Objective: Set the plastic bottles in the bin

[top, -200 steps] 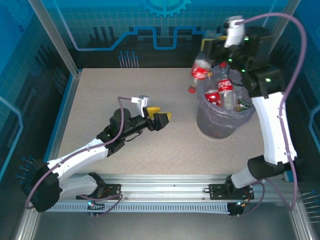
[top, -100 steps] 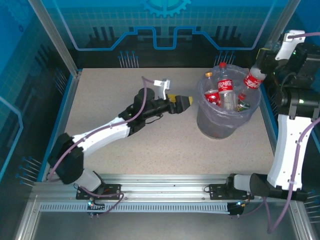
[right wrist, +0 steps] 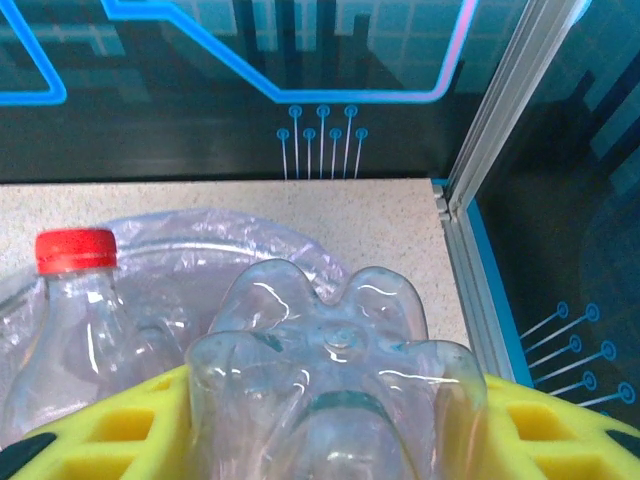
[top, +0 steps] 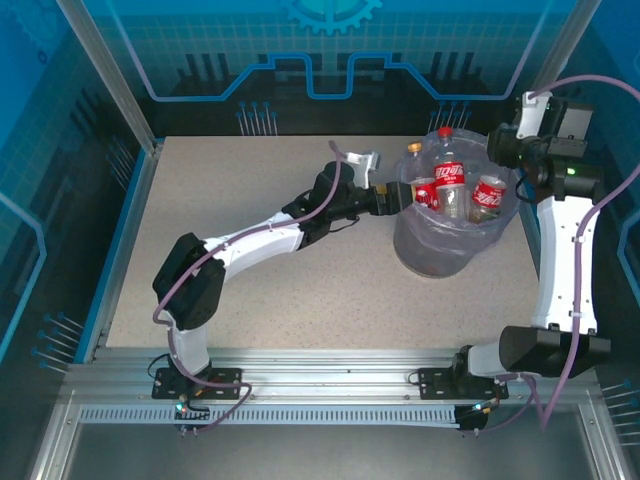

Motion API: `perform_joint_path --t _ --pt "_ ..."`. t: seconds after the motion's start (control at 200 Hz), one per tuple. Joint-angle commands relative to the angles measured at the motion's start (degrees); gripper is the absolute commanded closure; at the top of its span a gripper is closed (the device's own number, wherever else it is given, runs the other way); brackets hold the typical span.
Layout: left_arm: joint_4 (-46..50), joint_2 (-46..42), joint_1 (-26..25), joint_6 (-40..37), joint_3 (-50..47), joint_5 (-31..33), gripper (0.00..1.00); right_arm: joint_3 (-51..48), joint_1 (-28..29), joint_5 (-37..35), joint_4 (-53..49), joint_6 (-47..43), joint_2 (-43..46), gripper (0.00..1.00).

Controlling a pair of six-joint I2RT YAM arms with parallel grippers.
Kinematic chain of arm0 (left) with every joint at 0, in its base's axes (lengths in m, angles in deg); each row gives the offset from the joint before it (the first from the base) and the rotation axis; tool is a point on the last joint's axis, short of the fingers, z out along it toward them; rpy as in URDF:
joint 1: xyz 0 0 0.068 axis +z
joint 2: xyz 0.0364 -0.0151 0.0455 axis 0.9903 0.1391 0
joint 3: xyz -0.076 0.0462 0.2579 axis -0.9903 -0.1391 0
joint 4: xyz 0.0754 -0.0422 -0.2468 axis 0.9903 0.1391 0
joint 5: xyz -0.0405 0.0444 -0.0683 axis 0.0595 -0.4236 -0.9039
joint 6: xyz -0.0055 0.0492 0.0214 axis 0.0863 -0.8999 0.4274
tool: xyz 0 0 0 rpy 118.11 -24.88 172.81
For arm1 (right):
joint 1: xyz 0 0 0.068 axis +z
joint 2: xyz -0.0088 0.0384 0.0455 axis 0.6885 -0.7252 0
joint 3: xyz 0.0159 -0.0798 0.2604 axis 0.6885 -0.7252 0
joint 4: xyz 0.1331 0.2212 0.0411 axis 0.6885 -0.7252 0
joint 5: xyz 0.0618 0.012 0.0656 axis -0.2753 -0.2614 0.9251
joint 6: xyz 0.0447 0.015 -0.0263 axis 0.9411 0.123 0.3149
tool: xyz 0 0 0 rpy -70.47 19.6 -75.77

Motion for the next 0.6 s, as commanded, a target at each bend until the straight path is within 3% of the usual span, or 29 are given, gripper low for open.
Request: perform_joint_path --t 0.0,0.34,0.595 --pt "2.5 2.2 -0.3 0.1 2.3 0.5 0.01 -1.6 1.3 1.7 -2.7 -1.8 -1.9 0.63" --pt "3.8 3.3 -0.2 -0.2 3.3 1.1 0.01 -5.1 4.0 3.9 -5.8 -2.7 -7.0 0.62" --pt "5.2 3.9 -0.3 -0.3 4.1 1.0 0.01 -6.2 3.1 6.8 -4.8 -1.1 -8.8 0.59"
